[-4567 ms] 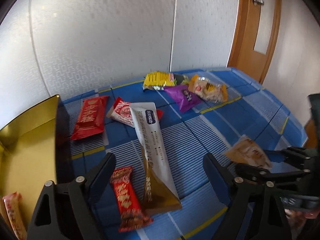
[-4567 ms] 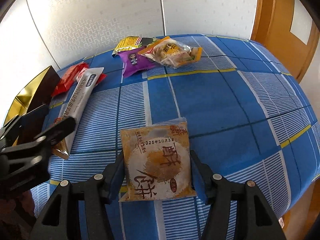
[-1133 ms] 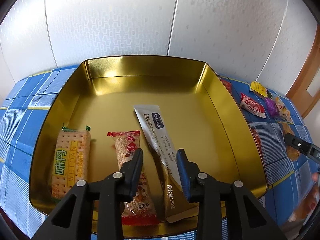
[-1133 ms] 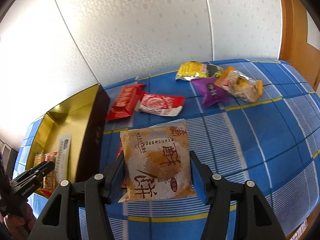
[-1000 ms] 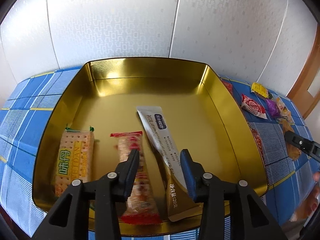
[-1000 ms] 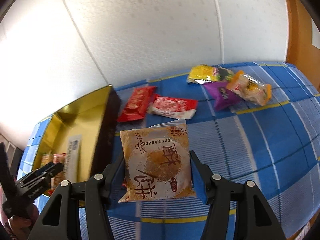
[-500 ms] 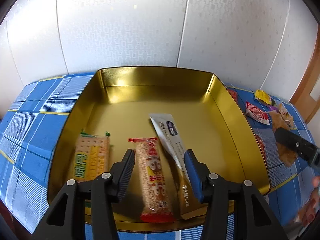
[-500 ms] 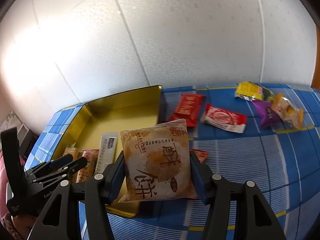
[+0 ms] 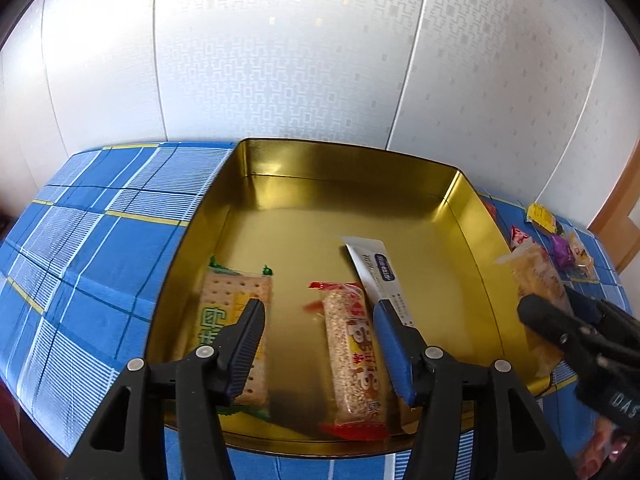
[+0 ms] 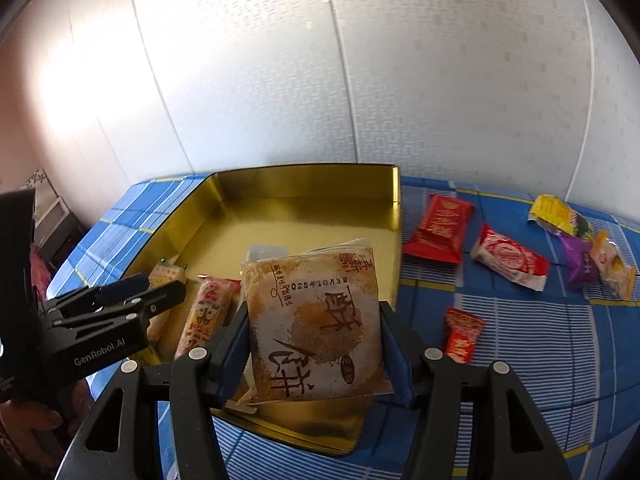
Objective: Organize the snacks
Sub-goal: 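Lower the pastry bag into the tray and open the right tool, then withdraw both tools from the tray toward the remaining red candy bars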
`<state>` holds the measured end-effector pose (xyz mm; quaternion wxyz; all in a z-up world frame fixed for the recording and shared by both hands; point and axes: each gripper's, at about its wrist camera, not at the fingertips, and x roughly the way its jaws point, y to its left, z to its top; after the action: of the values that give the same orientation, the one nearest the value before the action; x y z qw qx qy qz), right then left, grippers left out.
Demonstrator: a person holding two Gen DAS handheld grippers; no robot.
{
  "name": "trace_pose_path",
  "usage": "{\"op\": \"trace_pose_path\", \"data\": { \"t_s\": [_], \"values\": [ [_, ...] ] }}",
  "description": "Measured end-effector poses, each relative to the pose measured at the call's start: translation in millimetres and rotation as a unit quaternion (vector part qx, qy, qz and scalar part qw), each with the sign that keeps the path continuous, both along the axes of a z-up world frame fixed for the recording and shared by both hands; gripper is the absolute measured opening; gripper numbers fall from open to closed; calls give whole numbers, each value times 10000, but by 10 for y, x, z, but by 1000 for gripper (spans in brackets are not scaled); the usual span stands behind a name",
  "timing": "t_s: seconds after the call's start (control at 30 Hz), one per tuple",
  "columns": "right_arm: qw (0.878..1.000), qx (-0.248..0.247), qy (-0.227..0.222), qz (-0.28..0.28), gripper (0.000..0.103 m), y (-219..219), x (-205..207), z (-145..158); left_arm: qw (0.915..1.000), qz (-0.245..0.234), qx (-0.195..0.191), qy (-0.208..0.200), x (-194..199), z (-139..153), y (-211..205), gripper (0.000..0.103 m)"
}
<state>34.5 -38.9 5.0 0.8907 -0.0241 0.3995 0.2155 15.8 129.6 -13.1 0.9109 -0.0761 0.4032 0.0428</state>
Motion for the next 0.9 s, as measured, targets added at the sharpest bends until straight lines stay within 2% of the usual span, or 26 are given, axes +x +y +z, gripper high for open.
{"op": "trace_pose_path", "data": {
  "t_s": [0.6, 0.77, 0.9],
  "values": [
    [9974, -576, 404, 158, 60, 261, 63, -300, 9999, 155, -48, -1, -25, 22, 60, 63],
    [9978, -498, 418, 93, 60, 217, 79, -276, 9999, 159, -37, 13, -15, 10, 48, 64],
    [9986, -253, 457, 83, 60, 170, 81, -229, 9999, 138, -16, 13, -2, 5, 46, 64]
  ]
}}
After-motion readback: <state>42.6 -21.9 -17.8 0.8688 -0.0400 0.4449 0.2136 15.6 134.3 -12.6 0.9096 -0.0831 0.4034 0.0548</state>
